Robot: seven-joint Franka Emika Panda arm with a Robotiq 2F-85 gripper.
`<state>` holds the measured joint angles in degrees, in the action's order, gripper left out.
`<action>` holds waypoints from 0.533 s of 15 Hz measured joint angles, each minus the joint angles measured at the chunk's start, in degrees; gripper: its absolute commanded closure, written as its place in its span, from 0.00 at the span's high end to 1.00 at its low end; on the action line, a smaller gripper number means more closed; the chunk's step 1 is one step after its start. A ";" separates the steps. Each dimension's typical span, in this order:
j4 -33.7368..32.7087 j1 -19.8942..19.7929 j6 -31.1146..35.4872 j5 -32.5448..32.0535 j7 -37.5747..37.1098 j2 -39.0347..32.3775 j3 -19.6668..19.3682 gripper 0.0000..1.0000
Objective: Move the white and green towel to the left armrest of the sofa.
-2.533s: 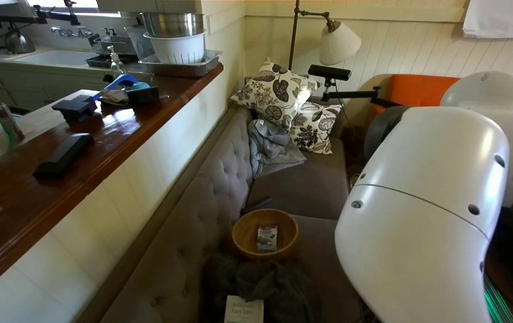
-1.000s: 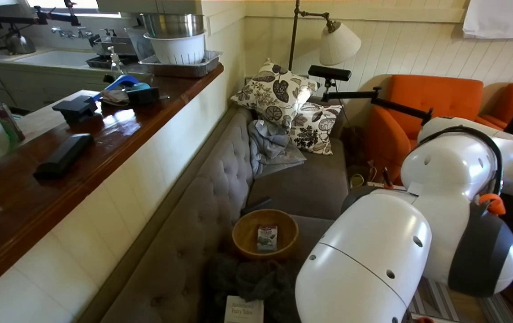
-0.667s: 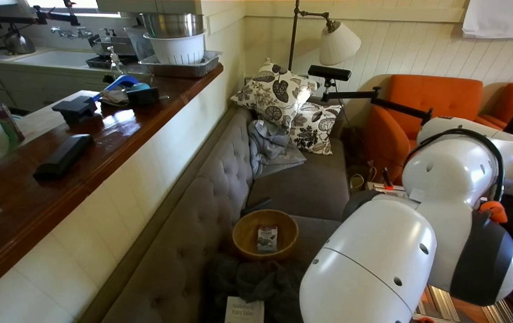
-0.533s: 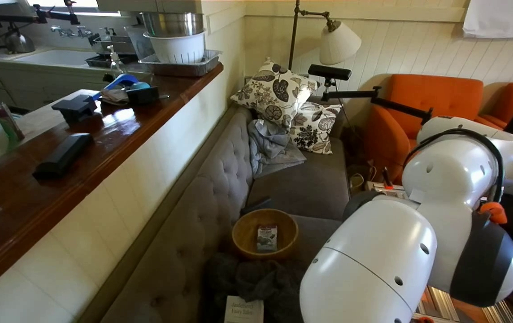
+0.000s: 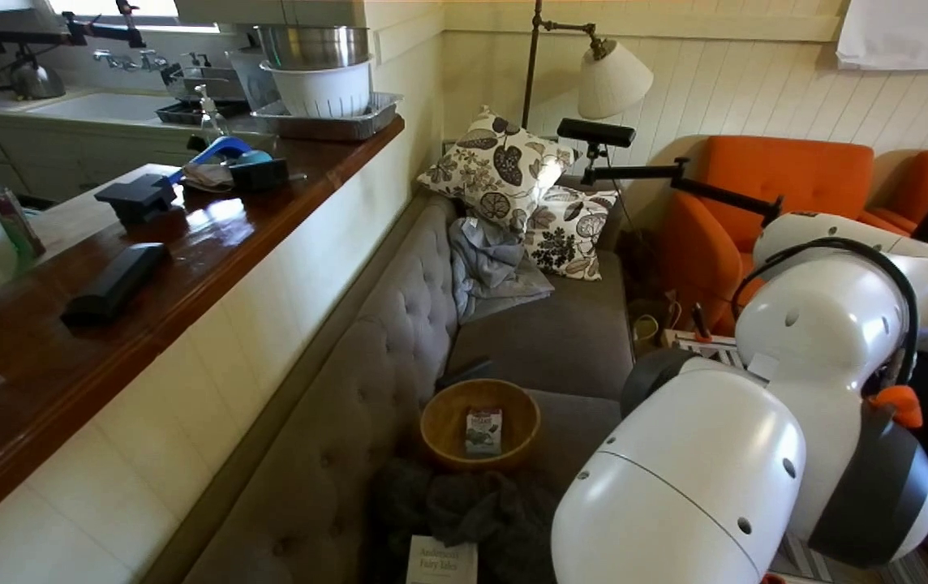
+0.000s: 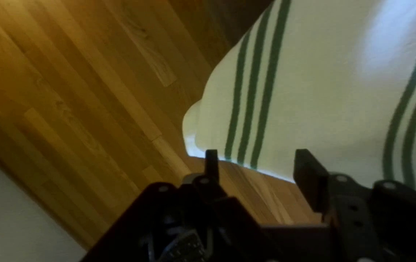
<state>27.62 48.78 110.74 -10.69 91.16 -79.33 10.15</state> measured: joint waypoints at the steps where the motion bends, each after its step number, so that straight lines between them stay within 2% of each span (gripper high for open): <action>1: -0.92 0.60 -2.49 -0.01 -1.04 0.04 -1.33 0.95; 3: -2.33 1.50 -6.19 -0.01 -3.45 0.68 -2.78 1.00; 8: -2.28 2.93 -8.92 -0.01 -11.54 4.95 -5.71 1.00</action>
<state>25.34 51.71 101.82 -10.70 79.62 -74.38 4.45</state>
